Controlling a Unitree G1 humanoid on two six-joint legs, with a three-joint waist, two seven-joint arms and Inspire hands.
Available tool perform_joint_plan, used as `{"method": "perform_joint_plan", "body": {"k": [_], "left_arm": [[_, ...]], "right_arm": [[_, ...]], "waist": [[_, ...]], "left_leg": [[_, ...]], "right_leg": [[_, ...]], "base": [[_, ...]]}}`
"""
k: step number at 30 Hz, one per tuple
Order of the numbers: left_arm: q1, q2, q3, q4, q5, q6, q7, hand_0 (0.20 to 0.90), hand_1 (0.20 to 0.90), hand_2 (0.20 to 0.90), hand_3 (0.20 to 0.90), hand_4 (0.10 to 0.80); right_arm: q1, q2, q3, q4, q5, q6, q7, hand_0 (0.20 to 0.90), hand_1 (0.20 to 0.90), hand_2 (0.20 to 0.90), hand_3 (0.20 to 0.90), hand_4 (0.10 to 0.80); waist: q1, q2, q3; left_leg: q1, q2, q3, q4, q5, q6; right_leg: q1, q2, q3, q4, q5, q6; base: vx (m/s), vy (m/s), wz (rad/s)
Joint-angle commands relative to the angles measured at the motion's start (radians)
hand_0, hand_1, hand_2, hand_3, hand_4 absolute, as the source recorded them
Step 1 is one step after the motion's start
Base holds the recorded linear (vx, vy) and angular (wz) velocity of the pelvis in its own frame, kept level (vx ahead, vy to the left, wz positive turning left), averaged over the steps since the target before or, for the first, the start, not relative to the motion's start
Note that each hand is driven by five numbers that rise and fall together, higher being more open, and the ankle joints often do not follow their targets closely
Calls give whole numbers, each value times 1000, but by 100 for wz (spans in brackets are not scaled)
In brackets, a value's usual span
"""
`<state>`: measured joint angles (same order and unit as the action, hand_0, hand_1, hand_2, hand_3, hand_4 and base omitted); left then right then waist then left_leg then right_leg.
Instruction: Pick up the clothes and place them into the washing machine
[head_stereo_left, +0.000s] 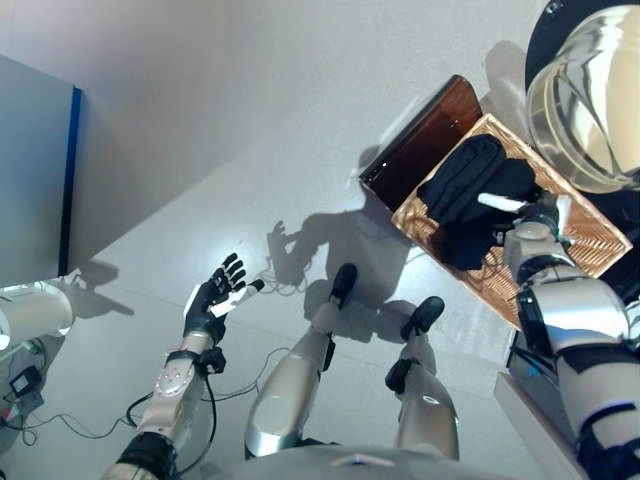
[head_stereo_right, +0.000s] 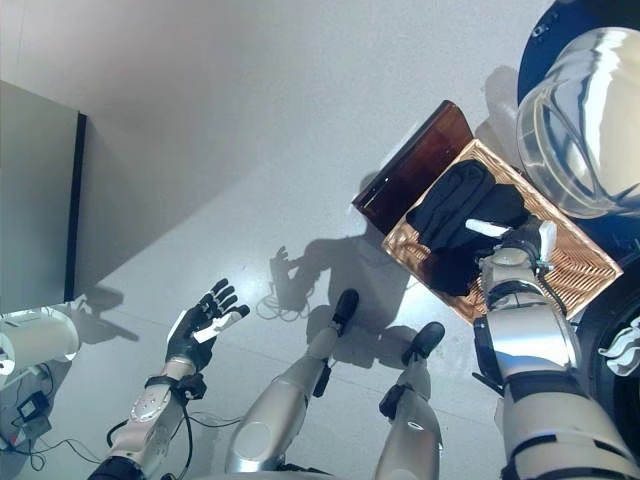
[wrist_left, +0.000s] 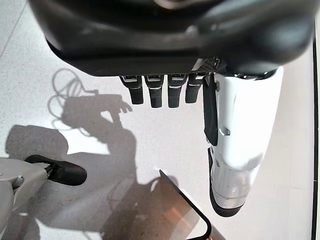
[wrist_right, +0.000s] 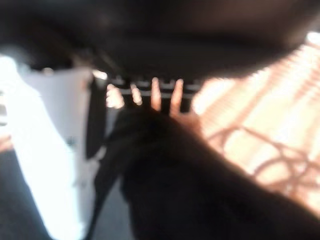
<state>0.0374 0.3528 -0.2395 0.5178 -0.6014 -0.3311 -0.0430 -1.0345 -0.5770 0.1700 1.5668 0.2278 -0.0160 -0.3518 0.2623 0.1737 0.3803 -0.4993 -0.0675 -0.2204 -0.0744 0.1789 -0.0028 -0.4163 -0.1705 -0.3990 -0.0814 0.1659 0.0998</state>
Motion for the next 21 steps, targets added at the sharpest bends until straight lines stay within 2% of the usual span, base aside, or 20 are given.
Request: {"method": "perform_joint_plan", "body": {"k": [1,3,21], "left_arm": [[13,89,31,-84,-3,-37,14,900,900,900,900,800],[14,88,38,-87,0,-36,12,900,900,900,900,800],[11,95,72,-58,20,-35,7,900,900,900,900,800]], "right_arm": [[-113,-7,121,-22,-114,-7,19,820,820,820,820,743],[-117,2,129,-26,-131,-4,28,200,200,200,200,300],[-45,-2,56,-59,-79,-26,9,200,200,200,200,300]], "waist": [[45,1,-2],[45,1,-1],[39,-20,-21]], "left_leg": [[-44,-51,18,-13,-4,-60],[-45,-52,17,-13,-4,-60],[-26,-58,16,-13,-8,-58]], "right_leg": [[-74,-53,38,102,-28,35],[-73,-53,40,99,-27,35],[-38,-57,34,79,-19,38]], "base": [[-7,-1,4],[0,0,0],[-3,-2,2]]}}
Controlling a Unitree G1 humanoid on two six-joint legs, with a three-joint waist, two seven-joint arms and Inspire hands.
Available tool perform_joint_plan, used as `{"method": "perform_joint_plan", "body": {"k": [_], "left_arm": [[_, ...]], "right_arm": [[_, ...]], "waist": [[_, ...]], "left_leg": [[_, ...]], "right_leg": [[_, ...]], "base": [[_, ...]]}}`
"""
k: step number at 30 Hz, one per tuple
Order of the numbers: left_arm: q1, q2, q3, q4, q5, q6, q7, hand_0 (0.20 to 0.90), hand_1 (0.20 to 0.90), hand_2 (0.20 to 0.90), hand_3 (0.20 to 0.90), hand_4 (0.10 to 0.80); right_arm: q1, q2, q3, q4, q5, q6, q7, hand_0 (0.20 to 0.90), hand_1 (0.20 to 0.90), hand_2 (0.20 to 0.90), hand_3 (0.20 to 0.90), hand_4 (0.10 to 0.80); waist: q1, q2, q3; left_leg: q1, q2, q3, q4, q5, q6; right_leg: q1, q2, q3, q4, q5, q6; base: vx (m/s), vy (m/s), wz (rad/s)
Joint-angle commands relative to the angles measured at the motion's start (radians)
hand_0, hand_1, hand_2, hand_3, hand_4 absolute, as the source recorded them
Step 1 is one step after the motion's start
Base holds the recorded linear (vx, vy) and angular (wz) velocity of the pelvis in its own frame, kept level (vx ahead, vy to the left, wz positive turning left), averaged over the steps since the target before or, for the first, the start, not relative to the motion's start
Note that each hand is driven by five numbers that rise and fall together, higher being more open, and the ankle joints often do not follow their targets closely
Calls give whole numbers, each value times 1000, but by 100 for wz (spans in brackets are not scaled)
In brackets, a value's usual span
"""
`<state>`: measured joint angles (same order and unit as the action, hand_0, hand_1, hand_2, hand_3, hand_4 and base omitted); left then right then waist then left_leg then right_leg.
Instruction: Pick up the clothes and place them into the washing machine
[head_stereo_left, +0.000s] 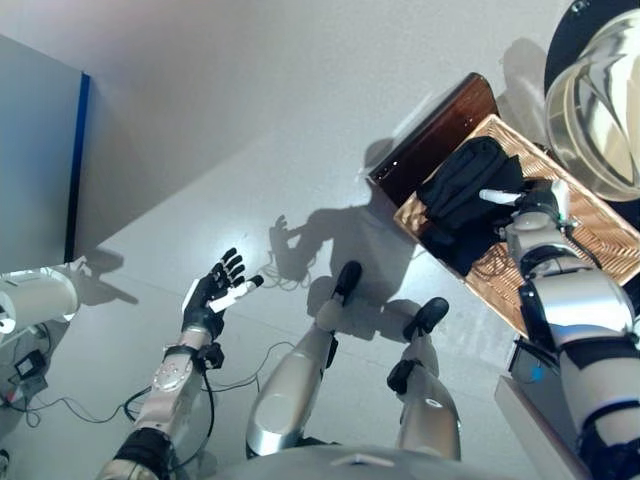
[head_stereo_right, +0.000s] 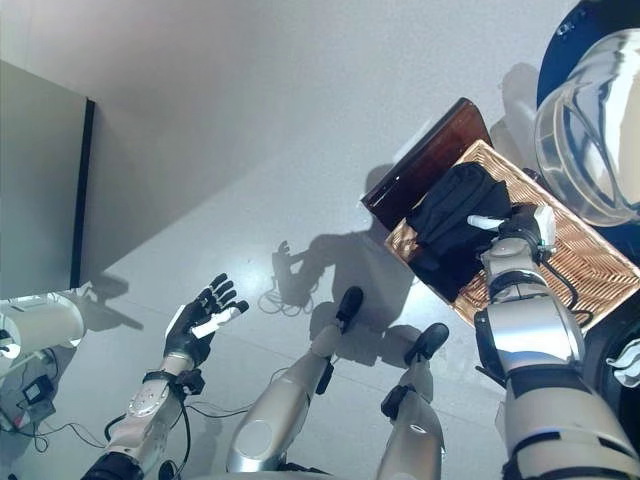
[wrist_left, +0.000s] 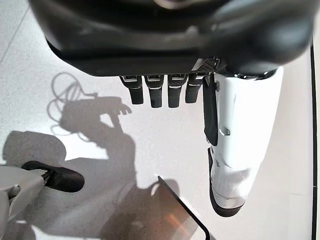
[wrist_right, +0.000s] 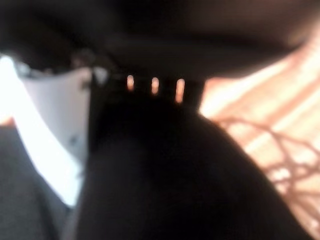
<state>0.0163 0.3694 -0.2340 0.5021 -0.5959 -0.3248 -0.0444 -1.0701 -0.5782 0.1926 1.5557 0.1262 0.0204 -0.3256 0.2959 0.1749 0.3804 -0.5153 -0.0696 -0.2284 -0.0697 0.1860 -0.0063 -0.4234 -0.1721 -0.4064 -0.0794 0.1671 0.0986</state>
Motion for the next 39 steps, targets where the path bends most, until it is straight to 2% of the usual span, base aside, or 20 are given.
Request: {"method": "perform_joint_plan", "body": {"k": [1,5,10,12,16,23,33,38,39], "left_arm": [[31,75,68,-35,16,-42,10,900,900,900,900,800],[28,54,69,2,21,-44,18,900,900,900,900,800],[30,49,54,21,20,-44,14,900,900,900,900,800],[36,47,45,24,19,-44,15,900,900,900,900,800],[51,31,27,55,20,-37,10,900,900,900,900,800],[60,4,26,110,21,-31,9,900,900,900,900,800],[70,-36,-17,142,2,-25,-11,900,900,900,900,800],[61,-54,-32,162,0,-21,-15,900,900,900,900,800],[55,-63,-35,168,-1,-19,-17,900,900,900,900,800]], "right_arm": [[13,3,13,-57,44,-71,-21,200,200,200,200,300],[117,5,-79,-75,147,-105,-30,200,200,200,200,300],[190,-44,-169,-22,207,-105,-55,200,200,200,200,300],[208,-86,-200,-16,234,-113,-64,200,200,200,200,300],[219,-123,-234,-21,283,-132,-69,200,200,200,200,300],[260,-124,-286,-78,426,-192,-48,200,200,200,200,300],[253,-182,-326,-60,524,-220,-16,200,200,200,200,300],[264,-185,-356,-76,603,-247,5,200,200,200,200,300],[277,-178,-384,-95,666,-264,25,200,200,200,200,300]], "waist": [[1,-25,-22],[-22,-37,-30],[-38,-33,-41],[-48,-16,-41],[-64,0,-50],[-97,4,-69],[-112,61,-94],[-119,74,-102],[-125,80,-106]], "left_leg": [[-4,-53,28,-18,-17,-54],[24,-50,39,-18,-26,-51],[47,-49,49,-18,-35,-49],[44,-52,58,-18,-16,-43],[57,-49,81,-18,-20,-45],[76,-38,116,-18,-31,-44],[96,-37,147,-18,-41,-49],[103,-34,151,-18,-46,-51],[108,-34,156,-18,-48,-51]], "right_leg": [[-24,-54,44,75,-20,39],[4,-49,51,67,-20,39],[27,-47,60,57,-21,40],[20,-51,61,56,1,33],[22,-47,79,55,1,31],[25,-38,112,51,-4,26],[35,-32,137,41,-13,20],[36,-31,143,43,-18,19],[39,-32,144,43,-20,18]], "base": [[16,-4,-12],[22,-6,-15],[6,-10,-12],[-102,43,-16],[-28,2,-16],[20,-14,-19],[18,-15,-9],[10,-5,-3],[35,-19,-2]]}}
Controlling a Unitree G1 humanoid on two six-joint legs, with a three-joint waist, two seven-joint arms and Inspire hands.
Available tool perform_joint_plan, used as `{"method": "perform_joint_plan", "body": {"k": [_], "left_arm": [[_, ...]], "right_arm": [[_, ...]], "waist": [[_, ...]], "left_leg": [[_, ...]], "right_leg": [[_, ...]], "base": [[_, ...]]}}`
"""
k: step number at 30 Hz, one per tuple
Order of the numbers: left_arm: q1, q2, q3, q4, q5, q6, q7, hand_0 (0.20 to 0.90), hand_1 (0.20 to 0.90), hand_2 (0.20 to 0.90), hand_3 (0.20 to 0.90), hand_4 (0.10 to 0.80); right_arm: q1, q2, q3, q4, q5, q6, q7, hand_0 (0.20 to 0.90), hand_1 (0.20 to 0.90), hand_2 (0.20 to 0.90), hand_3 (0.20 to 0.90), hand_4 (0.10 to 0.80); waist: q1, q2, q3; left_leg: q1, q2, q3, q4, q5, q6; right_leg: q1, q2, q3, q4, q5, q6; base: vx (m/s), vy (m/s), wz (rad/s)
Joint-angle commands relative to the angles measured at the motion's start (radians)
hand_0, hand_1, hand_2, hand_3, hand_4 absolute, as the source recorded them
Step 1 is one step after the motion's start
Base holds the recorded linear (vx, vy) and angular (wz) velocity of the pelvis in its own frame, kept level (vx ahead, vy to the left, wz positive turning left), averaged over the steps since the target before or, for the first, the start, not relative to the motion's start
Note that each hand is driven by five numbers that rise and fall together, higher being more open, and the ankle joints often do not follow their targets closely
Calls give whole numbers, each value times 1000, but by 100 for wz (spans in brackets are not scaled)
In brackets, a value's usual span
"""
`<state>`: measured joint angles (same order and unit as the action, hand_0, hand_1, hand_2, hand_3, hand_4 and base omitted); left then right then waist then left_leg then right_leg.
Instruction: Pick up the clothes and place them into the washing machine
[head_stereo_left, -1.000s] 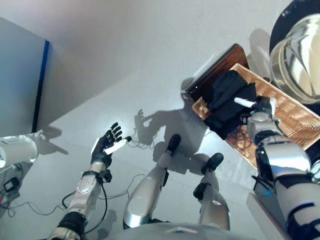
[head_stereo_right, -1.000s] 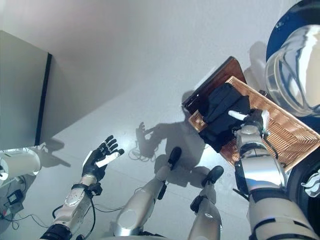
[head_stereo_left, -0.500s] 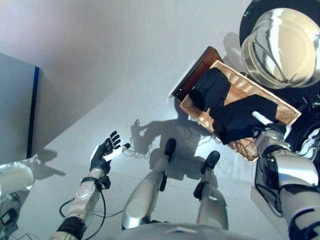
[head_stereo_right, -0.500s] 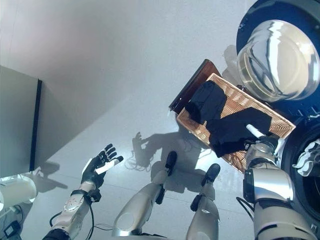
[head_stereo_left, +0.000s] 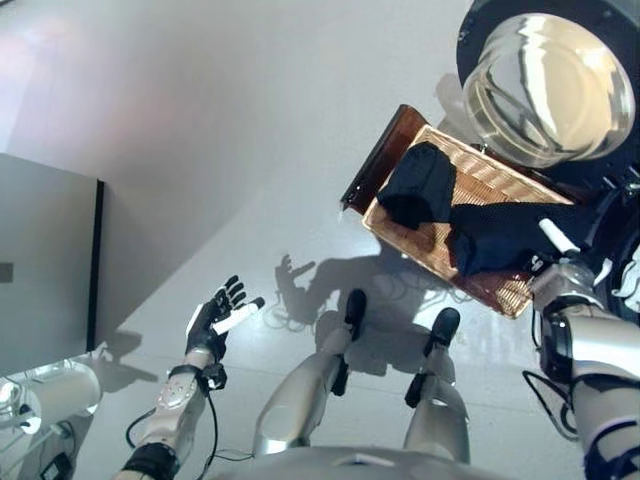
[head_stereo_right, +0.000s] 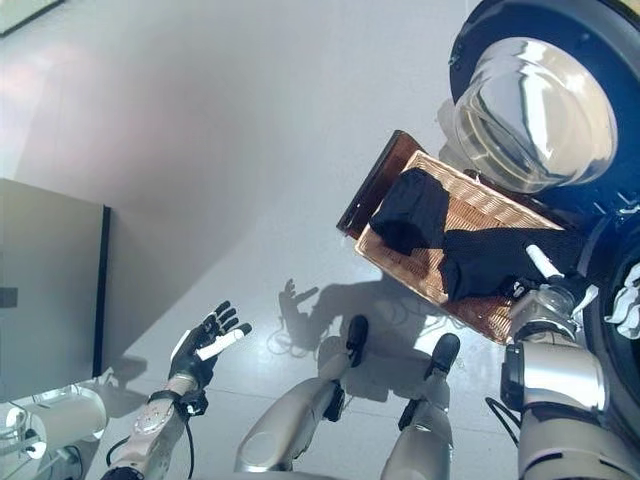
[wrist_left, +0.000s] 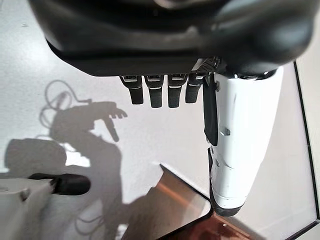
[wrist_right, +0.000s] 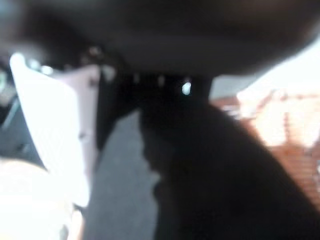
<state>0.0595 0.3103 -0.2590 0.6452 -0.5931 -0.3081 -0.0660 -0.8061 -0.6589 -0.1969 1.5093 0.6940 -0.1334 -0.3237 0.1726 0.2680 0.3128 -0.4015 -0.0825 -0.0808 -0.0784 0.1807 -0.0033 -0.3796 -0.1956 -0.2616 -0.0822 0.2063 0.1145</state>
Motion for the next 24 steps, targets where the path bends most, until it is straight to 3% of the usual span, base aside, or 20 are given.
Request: {"method": "perform_joint_plan", "body": {"k": [1,10,24], "left_arm": [[11,-8,-12,26,-8,-35,2,900,900,900,900,800],[4,-48,1,75,-43,-40,0,900,900,900,900,800],[-15,-98,12,142,-52,-62,-10,900,900,900,900,800]], "right_arm": [[18,-91,-11,-62,146,-127,36,200,200,200,200,300],[113,0,-105,-283,407,-262,138,200,200,200,200,300],[223,14,-169,-407,414,-326,161,200,200,200,200,300]], "waist": [[-5,-11,-42],[-50,-4,-53],[-119,20,-72]], "left_leg": [[-4,-21,11,-9,-45,-55],[12,-15,40,-9,-55,-54],[48,-10,73,-9,-72,-54]], "right_leg": [[-3,-8,1,43,-61,2],[1,5,40,44,-65,-5],[15,16,76,53,-83,-15]], "base": [[0,0,0],[24,-8,-15],[10,-15,-11]]}}
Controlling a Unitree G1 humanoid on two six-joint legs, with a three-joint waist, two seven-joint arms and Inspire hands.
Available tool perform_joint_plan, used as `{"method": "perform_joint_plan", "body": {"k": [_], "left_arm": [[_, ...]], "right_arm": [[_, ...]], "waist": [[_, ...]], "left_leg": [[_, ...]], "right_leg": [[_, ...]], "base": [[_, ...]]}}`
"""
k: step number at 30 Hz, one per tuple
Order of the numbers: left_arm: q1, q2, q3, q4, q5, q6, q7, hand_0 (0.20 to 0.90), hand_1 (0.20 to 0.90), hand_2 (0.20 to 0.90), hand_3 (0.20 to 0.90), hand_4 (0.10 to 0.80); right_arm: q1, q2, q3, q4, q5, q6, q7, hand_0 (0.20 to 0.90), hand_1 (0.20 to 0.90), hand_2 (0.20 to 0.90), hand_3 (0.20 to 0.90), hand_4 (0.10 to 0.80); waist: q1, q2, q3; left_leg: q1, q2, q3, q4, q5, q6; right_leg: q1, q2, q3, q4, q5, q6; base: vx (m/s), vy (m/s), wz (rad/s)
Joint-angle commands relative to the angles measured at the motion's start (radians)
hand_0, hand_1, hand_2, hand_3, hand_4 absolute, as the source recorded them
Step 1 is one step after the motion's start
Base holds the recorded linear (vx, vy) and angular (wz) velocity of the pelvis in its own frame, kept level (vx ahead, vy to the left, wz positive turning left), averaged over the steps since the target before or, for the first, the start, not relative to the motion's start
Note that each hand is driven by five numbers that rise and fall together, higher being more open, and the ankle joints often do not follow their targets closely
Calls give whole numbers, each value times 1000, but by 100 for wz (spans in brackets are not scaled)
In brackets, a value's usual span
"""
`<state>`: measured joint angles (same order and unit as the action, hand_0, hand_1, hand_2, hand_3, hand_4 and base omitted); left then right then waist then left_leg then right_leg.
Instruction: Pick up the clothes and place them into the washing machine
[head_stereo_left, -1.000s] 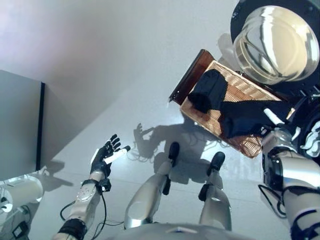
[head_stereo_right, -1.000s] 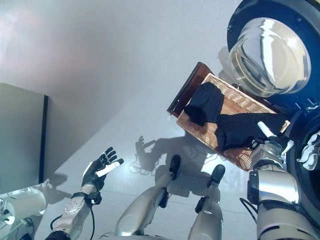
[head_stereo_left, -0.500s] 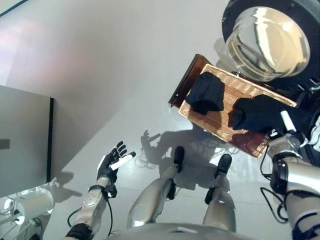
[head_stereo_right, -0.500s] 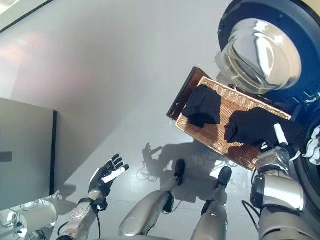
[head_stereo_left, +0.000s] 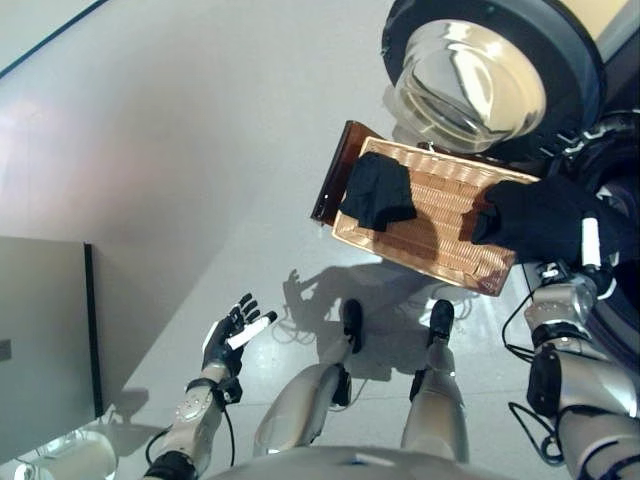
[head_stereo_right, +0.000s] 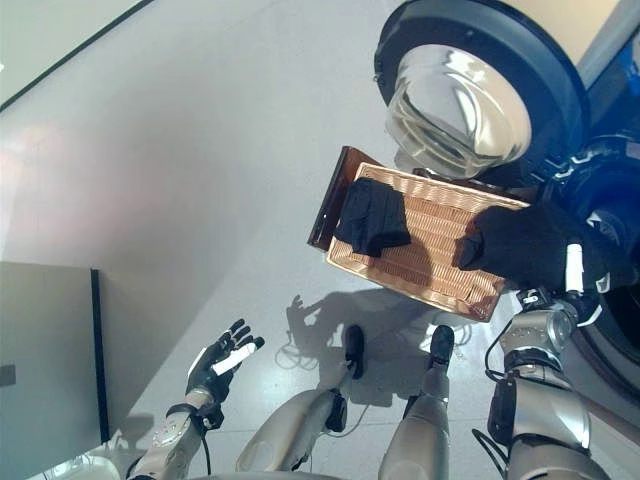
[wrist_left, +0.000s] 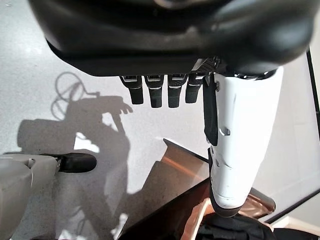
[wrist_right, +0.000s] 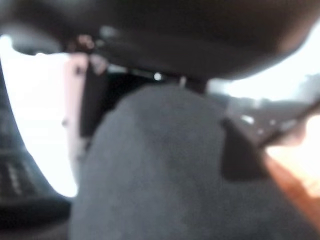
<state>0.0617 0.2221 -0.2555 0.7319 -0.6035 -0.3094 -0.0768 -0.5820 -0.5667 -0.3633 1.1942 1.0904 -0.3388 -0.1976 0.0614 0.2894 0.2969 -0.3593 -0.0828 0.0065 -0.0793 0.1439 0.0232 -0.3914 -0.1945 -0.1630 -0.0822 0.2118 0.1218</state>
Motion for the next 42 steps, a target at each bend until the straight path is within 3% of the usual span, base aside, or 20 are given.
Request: {"method": "perform_joint_plan", "body": {"k": [1,10,14,21,28,37,42], "left_arm": [[-17,-16,9,58,-43,-60,-1,900,900,900,900,800],[1,-31,-10,65,-48,-65,-2,900,900,900,900,800],[2,-22,-45,57,-42,-72,9,900,900,900,900,800],[17,-17,-99,-2,-42,-66,10,900,900,900,900,800],[28,-10,-119,-24,-44,-66,13,900,900,900,900,800],[30,-2,-132,-59,-49,-66,19,900,900,900,900,800],[42,-2,-126,-55,-50,-67,29,900,900,900,900,800]], "right_arm": [[1,-75,-23,-104,43,-137,37,200,200,200,200,300],[-28,-68,-82,-93,73,-189,-26,200,200,200,200,300],[-155,-116,-50,-4,11,-183,-125,200,200,200,200,300],[-289,-209,-44,30,25,-193,-196,200,200,200,200,300],[-375,-280,21,49,-9,-175,-228,200,200,200,200,300],[-436,-347,-18,11,26,-254,-302,200,200,200,200,300],[-451,-433,-59,-19,34,-314,-361,200,200,200,200,300]], "waist": [[-15,2,-59],[-20,38,-51],[-6,70,-39],[14,106,-35],[25,113,-41],[28,123,-53],[21,124,-68]], "left_leg": [[7,-10,-10,-8,-37,-81],[17,-3,14,-8,-42,-79],[10,4,23,-8,-37,-83],[-9,17,21,-8,-23,-96],[-24,31,24,-8,-17,-110],[-35,43,17,-8,-10,-129],[-35,48,10,-8,-9,-138]], "right_leg": [[29,18,-19,51,-89,-22],[9,25,12,77,-104,-29],[-22,33,25,103,-114,-35],[-59,39,28,136,-132,-45],[-89,54,36,153,-143,-52],[-102,66,39,159,-154,-57],[-101,72,32,165,-164,-59]], "base": [[14,-9,-17],[12,-26,-12],[-3,-65,-8],[5,-88,6],[15,-83,-1],[11,-72,2],[13,-41,3]]}}
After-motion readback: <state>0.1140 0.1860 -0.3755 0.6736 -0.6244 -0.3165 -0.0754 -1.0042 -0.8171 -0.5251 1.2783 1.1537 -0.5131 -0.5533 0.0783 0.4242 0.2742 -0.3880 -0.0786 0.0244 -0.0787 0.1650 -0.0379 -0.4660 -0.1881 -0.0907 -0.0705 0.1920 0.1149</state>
